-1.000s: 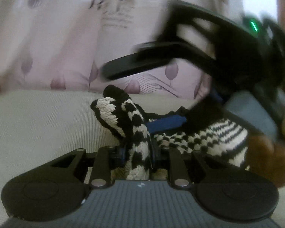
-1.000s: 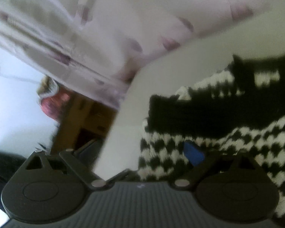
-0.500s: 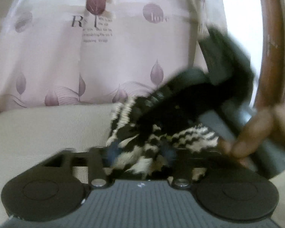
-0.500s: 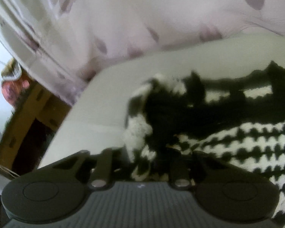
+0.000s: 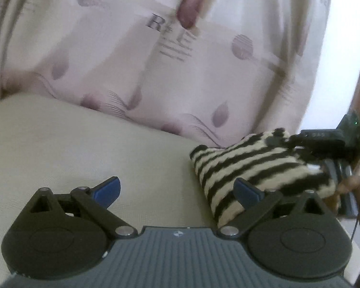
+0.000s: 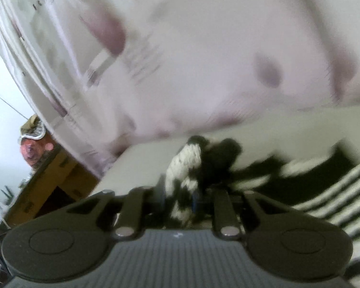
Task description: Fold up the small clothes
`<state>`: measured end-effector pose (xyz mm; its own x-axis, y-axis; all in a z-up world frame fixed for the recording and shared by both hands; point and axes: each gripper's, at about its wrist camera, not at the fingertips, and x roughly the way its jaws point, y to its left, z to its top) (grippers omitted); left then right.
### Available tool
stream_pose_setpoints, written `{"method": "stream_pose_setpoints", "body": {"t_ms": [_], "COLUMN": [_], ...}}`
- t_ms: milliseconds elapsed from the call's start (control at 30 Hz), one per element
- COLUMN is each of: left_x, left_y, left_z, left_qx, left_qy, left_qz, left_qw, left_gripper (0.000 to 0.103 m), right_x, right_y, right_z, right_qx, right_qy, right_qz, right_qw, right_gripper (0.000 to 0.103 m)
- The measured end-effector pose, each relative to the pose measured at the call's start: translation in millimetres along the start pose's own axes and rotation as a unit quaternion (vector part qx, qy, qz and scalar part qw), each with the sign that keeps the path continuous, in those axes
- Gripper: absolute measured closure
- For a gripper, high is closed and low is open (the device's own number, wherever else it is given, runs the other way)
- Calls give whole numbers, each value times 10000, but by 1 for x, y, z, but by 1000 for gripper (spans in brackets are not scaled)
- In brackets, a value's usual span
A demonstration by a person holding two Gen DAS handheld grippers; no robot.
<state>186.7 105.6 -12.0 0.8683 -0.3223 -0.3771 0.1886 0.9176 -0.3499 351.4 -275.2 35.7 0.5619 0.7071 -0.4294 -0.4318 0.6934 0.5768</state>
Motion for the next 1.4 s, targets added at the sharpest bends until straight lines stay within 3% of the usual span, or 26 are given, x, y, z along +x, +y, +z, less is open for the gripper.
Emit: {"method": "stream_pose_setpoints", "body": {"t_ms": [167,300,400,500,533,567,667,733,800,900,1000,1033,1067,1100,1133,1233,1333,1400], "left_x": [33,62,72,80,82,83,88,100,109,105,106,106,107,107,107,106,103,101], "left_y": [-37,-74,-95,-108,-111,-115,-125,-133,-135,-127,-117,-116,-116,-115,-115,-115,-116,-117], "left_z": [-8,-15,-26,-31,-31,-31,-35,-42,-48,-53,-54,-55,-55,-55,-57,-61,-67,-71], "left_qx": [189,616,928,1140,1155,1181,1292,1420,1347,1148,937,926,933,952,973,1003,1041,1112], "left_qy": [247,346,403,398,358,302,203,423,619,394,405,399,397,390,373,328,245,175], "left_qz": [-425,-575,-637,-666,-697,-717,-861,-887,-931,-1164,-1184,-1176,-1168,-1160,-1152,-1107,-1077,-1075], "left_qw": [9986,9958,9928,9904,9902,9900,9877,9850,9846,9858,9877,9879,9880,9879,9879,9882,9884,9878], "left_gripper": [1,1,0,0,0,0,0,0,0,0,0,0,0,0,0,0,0,0], "right_x": [-47,-40,-37,-49,-55,-63,-73,-68,-64,-65,-57,-53,-50,-47,-44,-31,-13,-5], "right_y": [-47,-83,-104,-105,-104,-103,-101,-100,-106,-105,-99,-96,-93,-92,-92,-90,-87,-79], "right_z": [19,11,1,-3,0,6,27,36,34,4,-28,-37,-41,-45,-47,-46,-49,-54], "right_qx": [-694,-810,-656,-752,-804,-876,-1141,-1054,-606,-94,223,240,259,290,313,330,452,105], "right_qy": [146,321,187,-113,-218,-338,-478,-433,-140,118,372,444,446,384,303,253,393,454], "right_qz": [-461,-1020,-1121,-998,-1056,-1141,-1330,-1523,-1110,-619,-232,-208,-217,-213,-198,-520,-282,-474], "right_qw": [9964,9910,9914,9921,9909,9890,9834,9817,9919,9980,9988,9985,9984,9986,9989,9978,9978,9978], "right_gripper": [84,84,84,85,93,95,95,93,93,89,72,52,25,15,12,12,14,48]}}
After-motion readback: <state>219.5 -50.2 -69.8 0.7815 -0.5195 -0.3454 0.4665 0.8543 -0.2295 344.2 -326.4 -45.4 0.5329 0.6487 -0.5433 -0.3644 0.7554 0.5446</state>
